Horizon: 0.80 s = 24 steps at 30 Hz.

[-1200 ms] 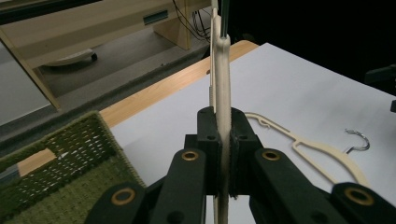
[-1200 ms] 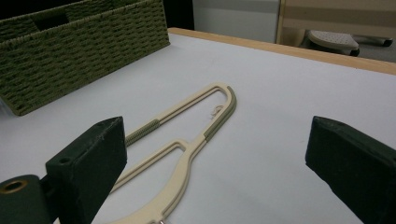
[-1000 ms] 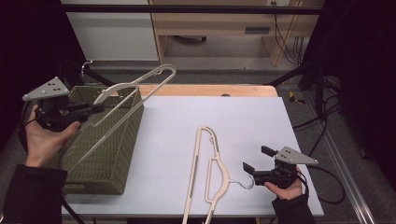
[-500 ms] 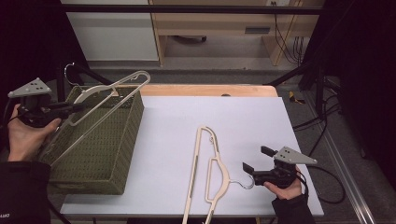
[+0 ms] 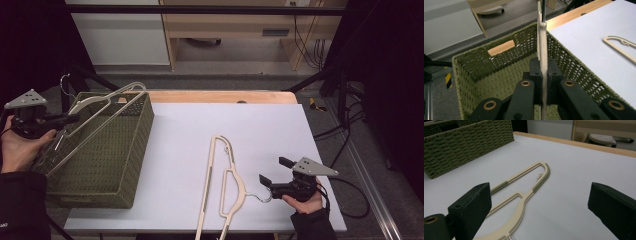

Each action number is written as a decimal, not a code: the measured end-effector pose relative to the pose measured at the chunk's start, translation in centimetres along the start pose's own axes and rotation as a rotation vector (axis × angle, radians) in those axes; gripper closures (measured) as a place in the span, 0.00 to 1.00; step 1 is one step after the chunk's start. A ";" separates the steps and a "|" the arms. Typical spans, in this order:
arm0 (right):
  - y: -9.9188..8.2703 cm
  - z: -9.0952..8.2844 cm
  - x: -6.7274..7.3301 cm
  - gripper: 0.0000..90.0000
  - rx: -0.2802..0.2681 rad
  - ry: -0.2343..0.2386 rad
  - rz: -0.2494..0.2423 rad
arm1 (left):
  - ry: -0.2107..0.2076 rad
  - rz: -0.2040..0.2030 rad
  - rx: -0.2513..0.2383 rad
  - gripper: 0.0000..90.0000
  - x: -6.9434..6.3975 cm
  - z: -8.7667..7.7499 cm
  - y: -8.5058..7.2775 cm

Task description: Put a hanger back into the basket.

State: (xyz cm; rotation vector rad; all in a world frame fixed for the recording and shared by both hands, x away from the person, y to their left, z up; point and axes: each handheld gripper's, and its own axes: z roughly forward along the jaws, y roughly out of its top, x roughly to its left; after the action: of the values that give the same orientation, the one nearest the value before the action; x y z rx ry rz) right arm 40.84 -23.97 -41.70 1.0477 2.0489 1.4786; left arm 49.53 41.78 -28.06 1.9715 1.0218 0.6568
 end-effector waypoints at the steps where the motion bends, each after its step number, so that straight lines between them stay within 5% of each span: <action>1: 0.0 0.0 0.0 0.06 0.001 0.000 0.000 | 0.004 0.001 0.008 0.95 0.2 0.1 -0.2; 9: 0.0 0.1 0.0 0.06 0.004 0.002 0.004 | 0.046 0.038 0.061 0.95 0.5 1.3 -2.0; 16: 0.0 0.1 0.0 0.06 0.003 -0.001 0.003 | 0.029 0.068 0.106 0.95 0.3 2.7 -3.8; 24: -0.1 0.2 0.0 0.06 0.004 -0.001 0.002 | 0.073 0.081 0.119 0.95 0.1 4.0 -6.0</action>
State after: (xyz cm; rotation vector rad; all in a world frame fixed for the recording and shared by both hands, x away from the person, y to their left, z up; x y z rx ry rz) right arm 40.92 -23.87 -41.83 1.0524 2.0511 1.4750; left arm 49.96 42.34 -35.20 2.1151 1.0508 0.7320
